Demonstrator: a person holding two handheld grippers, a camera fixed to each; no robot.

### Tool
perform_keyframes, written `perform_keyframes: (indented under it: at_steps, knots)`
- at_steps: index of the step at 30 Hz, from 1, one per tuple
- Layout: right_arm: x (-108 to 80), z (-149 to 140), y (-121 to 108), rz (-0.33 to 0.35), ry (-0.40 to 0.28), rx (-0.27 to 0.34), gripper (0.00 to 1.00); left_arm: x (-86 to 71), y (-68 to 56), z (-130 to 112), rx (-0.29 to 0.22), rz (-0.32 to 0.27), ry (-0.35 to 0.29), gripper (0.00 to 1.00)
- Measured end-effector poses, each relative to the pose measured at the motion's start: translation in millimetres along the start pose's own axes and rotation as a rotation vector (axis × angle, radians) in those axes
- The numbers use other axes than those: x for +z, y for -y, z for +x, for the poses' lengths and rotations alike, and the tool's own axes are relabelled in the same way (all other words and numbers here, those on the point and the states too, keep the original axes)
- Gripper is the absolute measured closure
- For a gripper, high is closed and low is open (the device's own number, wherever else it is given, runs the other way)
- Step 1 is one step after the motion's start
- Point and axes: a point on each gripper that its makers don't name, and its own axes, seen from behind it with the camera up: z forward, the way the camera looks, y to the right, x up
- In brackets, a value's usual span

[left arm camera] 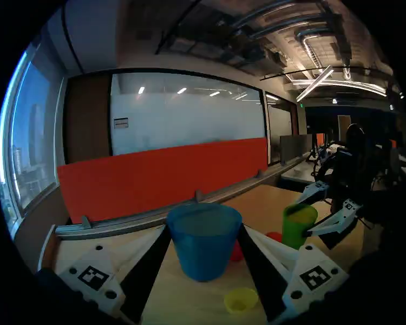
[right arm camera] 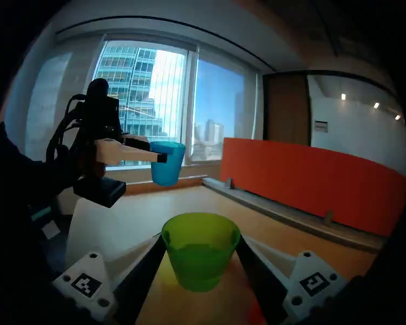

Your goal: Pour water

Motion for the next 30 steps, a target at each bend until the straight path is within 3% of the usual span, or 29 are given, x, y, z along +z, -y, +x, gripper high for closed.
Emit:
perform_keyframes:
  at_steps: [20, 30]
  knots:
    - [3.0, -39, 0, 0.023, 0.116, -0.012, 0.08, -1.3, 4.0, -74, 0.065, -0.029, 0.201, 0.13]
    - [5.1, -61, -6, 0.022, 0.175, -0.001, 0.09, -0.4, 7.6, -118, 0.126, -0.044, 0.323, 0.14]
